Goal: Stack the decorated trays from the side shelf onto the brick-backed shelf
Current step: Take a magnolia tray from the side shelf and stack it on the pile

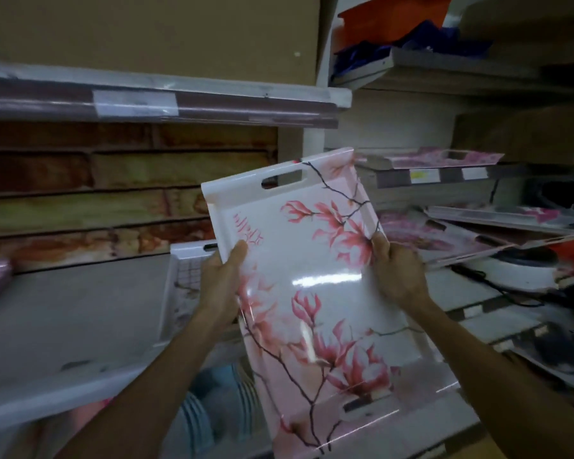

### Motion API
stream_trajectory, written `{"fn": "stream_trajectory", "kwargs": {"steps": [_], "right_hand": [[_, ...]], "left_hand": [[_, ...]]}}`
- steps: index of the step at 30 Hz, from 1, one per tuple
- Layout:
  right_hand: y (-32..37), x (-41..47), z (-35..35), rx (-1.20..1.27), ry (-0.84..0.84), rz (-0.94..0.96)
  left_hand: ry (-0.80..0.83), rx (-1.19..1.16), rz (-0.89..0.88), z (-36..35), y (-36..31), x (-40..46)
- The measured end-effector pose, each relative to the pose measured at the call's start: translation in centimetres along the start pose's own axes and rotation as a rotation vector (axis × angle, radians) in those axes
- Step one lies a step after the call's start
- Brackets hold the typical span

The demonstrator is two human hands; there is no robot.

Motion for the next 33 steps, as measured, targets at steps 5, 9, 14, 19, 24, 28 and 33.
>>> {"fn": "stream_trajectory", "kwargs": {"steps": [5, 9, 14, 19, 24, 28, 33], "right_hand": [[2.6, 0.2, -6.5, -0.019, 0.145, -0.013], [4.9, 0.0, -9.9, 0.027, 0.231, 0.01], [5.9, 0.7, -13.6, 0.195, 0.435, -0.042], [6.3, 1.2, -16.6, 0.25, 0.61, -0.104], [6.9, 1.6, -19.5, 0.4, 0.61, -0.256], [7.2, 1.6, -21.2, 0.437, 0.584, -0.349], [6.3, 2.1, -22.9, 0.259, 0.548, -0.401]], "left_hand": [[-0.073, 0.141, -0.052, 5.1, -0.5, 3.4], [-0.124, 0.182, -0.027, 8.4, -0.5, 7.2], [-0.171, 0.183, -0.017, 10.9, -1.3, 12.7], [-0.233, 0.153, -0.013, 13.1, -1.5, 17.8], [-0.09, 0.214, 0.042, 14.3, -0.1, 21.0], [0.015, 0.258, 0.028, 15.2, 2.5, 21.2], [0.071, 0.395, -0.052, 16.3, 6.4, 20.4]]}}
Point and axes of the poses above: each hand's wrist, its own x-axis towards the middle knuckle, its own z-axis out of the back of the hand, y = z × x, the point moved 3 cm from there along x, towards the middle knuckle, and after that the axes turned 13 degrees about -z, right-handed, at the moved point
